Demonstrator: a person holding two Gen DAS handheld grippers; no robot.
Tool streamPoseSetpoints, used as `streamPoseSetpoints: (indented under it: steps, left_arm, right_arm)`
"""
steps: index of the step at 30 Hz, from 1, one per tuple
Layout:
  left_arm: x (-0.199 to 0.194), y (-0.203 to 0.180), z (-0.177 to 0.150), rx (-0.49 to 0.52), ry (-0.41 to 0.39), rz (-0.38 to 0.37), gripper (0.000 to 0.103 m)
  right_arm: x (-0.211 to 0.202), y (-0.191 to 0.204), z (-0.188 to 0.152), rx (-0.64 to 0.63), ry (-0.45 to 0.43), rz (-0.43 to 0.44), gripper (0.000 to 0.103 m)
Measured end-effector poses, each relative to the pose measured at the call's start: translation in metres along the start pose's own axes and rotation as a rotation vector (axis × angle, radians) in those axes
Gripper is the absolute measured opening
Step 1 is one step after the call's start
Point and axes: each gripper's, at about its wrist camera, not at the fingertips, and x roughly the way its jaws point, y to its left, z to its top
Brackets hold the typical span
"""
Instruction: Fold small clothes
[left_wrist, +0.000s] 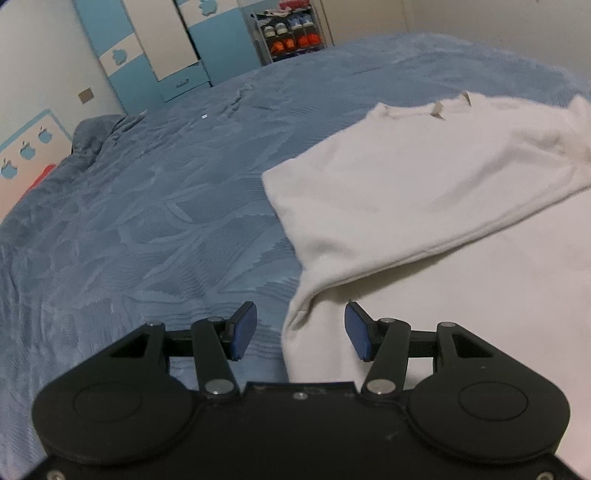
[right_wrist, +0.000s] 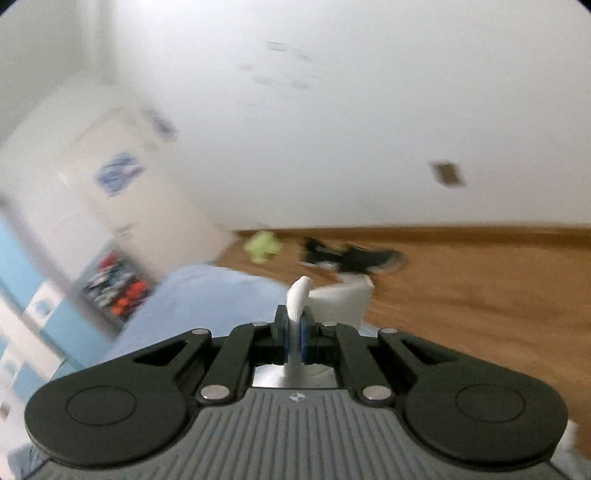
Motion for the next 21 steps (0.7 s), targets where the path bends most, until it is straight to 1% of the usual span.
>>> streamPoseSetpoints:
  steps: [1, 3, 5, 8, 10, 12, 15, 16, 17, 19, 20, 21]
  left_arm:
    - [0.000, 0.003, -0.001, -0.010, -0.002, -0.005, 0.054]
    - [0.001, 0.009, -0.003, -0.019, 0.001, -0.017, 0.054]
    - [0.003, 0.014, -0.003, -0.004, -0.005, -0.012, 0.054]
    - [0.007, 0.025, -0.004, 0.006, -0.023, 0.012, 0.054]
    - [0.012, 0.040, -0.006, -0.028, -0.024, 0.000, 0.054]
    - [0.021, 0.056, -0.006, -0.088, -0.015, -0.023, 0.054]
    - [0.035, 0.077, -0.005, -0.170, -0.002, -0.037, 0.054]
    - [0.039, 0.082, -0.004, -0.183, 0.005, -0.031, 0.054]
    - [0.044, 0.088, -0.003, -0.192, 0.021, -0.007, 0.054]
    - [0.053, 0.100, -0.003, -0.200, 0.056, 0.062, 0.054]
    - [0.056, 0.108, -0.005, -0.213, 0.054, 0.069, 0.054]
    - [0.056, 0.117, -0.008, -0.232, 0.047, 0.052, 0.054]
  right_arm:
    - [0.000, 0.018, -0.004, -0.024, 0.011, 0.044, 0.005]
    - [0.003, 0.051, -0.015, -0.075, 0.051, 0.088, 0.005]
    - [0.006, 0.082, -0.034, -0.150, 0.083, 0.096, 0.005]
    - [0.013, 0.120, -0.072, -0.248, 0.144, 0.086, 0.005]
    - [0.015, 0.136, -0.099, -0.304, 0.183, 0.076, 0.005]
    - [0.016, 0.157, -0.124, -0.360, 0.221, 0.071, 0.005]
    - [0.011, 0.188, -0.154, -0.405, 0.271, 0.092, 0.006]
    - [0.010, 0.198, -0.163, -0.413, 0.284, 0.103, 0.006]
    - [0.009, 0.212, -0.174, -0.427, 0.299, 0.112, 0.006]
    - [0.002, 0.239, -0.194, -0.478, 0.301, 0.127, 0.006]
    - [-0.001, 0.252, -0.204, -0.503, 0.301, 0.144, 0.006]
    - [-0.005, 0.267, -0.213, -0.523, 0.307, 0.169, 0.006]
